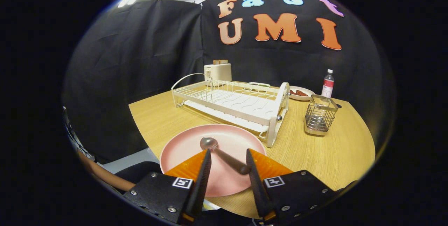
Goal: Take the plate from the dish rack, then take the spoon from the basket and place it into the plate.
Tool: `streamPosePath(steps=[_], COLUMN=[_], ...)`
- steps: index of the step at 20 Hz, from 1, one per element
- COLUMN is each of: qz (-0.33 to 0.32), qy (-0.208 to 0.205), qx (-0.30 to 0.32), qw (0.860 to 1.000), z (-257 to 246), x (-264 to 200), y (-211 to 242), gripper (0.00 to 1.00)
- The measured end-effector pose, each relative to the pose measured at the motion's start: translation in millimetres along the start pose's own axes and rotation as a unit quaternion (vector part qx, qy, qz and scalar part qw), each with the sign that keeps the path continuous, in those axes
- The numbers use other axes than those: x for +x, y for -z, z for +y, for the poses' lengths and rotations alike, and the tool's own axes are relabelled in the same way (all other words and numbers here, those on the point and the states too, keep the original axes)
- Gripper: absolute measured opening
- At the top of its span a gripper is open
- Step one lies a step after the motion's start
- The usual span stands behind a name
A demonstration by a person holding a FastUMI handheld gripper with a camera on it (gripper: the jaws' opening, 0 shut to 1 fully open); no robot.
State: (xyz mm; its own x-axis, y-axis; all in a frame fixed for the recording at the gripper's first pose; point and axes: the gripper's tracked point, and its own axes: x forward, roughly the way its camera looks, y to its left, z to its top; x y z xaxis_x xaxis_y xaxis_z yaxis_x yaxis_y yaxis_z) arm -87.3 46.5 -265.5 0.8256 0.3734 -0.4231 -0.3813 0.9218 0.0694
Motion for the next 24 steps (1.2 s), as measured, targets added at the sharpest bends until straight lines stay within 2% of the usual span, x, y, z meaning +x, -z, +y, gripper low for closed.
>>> streamPosePath(steps=[2, 4, 9, 15, 18, 24], qz=[-0.014, -0.029, -0.103, -0.184, -0.212, -0.242], qy=[0.009, 0.016, 0.050, 0.120, 0.164, 0.204], qx=[0.011, 0.022, 0.023, 0.029, 0.044, 0.056], qw=[1.000, 0.999, 0.993, 0.975, 0.962, 0.947], z=[-5.2, -7.4, -10.4, -18.7, -29.5, -33.6], x=[-0.6, -3.0, -20.4, -54.5, -72.6, -104.3], y=[-9.1, -20.4, -84.0, -155.7, -165.0, -181.4], gripper=[0.74, 0.82, 0.89, 0.93, 0.95, 0.96])
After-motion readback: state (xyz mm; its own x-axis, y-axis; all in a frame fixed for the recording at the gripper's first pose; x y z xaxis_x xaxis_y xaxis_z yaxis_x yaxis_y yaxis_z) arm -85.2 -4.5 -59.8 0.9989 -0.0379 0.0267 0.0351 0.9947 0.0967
